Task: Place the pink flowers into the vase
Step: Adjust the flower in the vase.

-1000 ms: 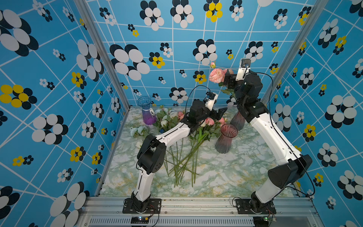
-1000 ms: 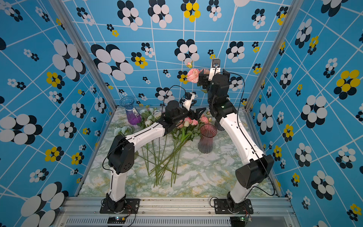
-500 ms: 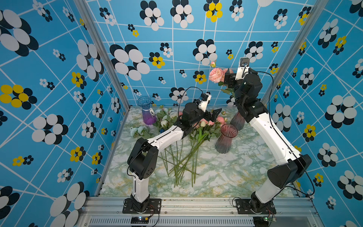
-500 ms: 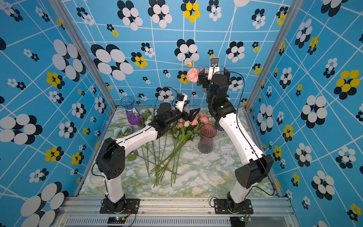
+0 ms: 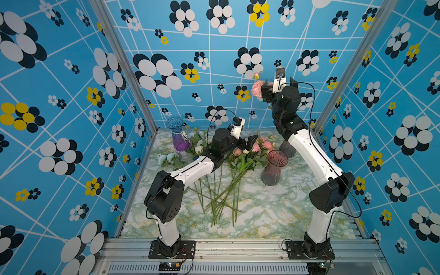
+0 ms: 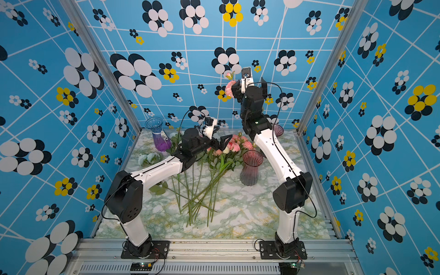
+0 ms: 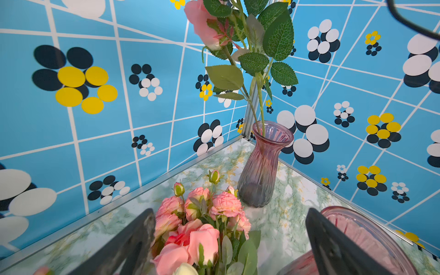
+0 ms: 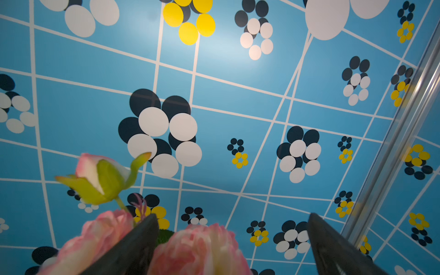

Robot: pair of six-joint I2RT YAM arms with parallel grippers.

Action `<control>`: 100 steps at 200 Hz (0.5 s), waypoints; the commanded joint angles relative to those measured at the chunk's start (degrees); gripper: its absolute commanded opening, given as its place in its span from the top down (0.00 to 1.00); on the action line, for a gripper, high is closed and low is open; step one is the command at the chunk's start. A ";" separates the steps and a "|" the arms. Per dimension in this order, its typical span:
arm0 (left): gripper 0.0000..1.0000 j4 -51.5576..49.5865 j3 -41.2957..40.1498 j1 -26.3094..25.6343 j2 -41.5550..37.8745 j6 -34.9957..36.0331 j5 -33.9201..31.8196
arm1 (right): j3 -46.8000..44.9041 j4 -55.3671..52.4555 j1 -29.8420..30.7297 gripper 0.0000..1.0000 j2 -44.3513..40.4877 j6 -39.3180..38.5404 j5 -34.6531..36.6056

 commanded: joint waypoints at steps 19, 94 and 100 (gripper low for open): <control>0.00 -2.78 -7.18 0.61 -7.09 -0.77 -5.67 | 7.22 1.78 0.45 0.01 5.43 -3.45 -2.87; 0.00 -21.07 -16.16 0.94 -13.11 -12.70 -14.49 | 6.12 -7.64 0.65 0.01 3.12 -2.47 -11.67; 0.00 -21.47 -17.39 0.93 -13.71 -13.62 -14.21 | 5.93 -8.09 0.71 0.01 2.90 -2.23 -11.92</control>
